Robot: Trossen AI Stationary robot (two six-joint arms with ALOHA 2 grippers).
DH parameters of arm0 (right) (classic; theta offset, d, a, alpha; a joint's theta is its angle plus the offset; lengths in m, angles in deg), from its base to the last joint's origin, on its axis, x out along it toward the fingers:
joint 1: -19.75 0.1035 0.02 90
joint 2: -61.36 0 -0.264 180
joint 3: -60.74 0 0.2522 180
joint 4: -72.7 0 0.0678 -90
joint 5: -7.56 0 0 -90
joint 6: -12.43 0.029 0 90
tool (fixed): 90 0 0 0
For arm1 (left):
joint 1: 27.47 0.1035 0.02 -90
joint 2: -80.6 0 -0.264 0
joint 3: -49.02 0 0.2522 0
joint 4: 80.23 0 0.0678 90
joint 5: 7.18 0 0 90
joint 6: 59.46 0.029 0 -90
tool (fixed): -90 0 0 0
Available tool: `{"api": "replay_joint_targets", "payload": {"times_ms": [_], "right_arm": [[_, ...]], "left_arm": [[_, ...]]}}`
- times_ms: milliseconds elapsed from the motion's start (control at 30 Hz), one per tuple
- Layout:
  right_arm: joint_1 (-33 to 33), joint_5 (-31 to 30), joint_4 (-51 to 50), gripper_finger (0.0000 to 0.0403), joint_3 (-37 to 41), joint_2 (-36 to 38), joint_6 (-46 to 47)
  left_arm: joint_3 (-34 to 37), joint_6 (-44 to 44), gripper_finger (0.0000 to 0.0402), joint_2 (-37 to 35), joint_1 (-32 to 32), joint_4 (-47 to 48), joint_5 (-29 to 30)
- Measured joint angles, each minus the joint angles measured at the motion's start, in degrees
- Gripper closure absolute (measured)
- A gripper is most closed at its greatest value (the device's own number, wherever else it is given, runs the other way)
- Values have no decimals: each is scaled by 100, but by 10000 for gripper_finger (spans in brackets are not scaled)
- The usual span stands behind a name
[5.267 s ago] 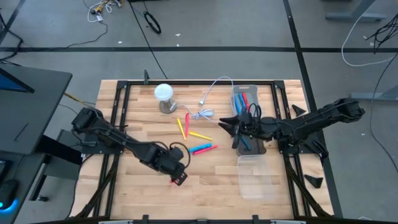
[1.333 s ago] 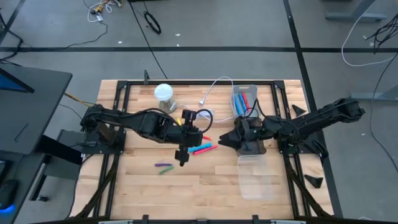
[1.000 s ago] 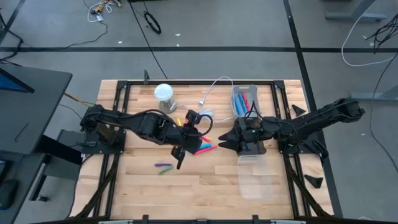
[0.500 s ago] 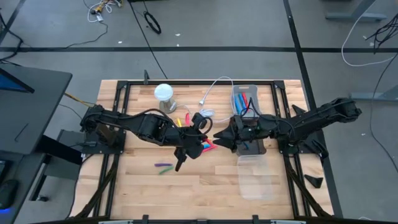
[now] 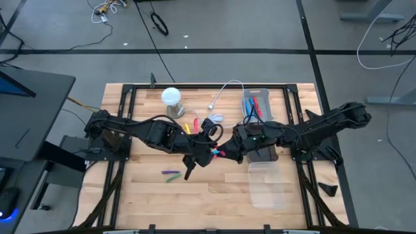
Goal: Pick & Place Markers
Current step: Put the pink mini marker into the black bin
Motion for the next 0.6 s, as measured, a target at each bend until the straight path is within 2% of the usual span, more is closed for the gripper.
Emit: {"api": "replay_joint_targets", "payload": {"times_ms": [200, 600], "right_arm": [[2, 85, 3, 221, 0, 2, 8], [3, 82, -9, 360, 0, 2, -40]], "left_arm": [[0, 0, 362, 0, -81, 5, 3], [0, -35, 362, 0, -120, 6, 2]]}}
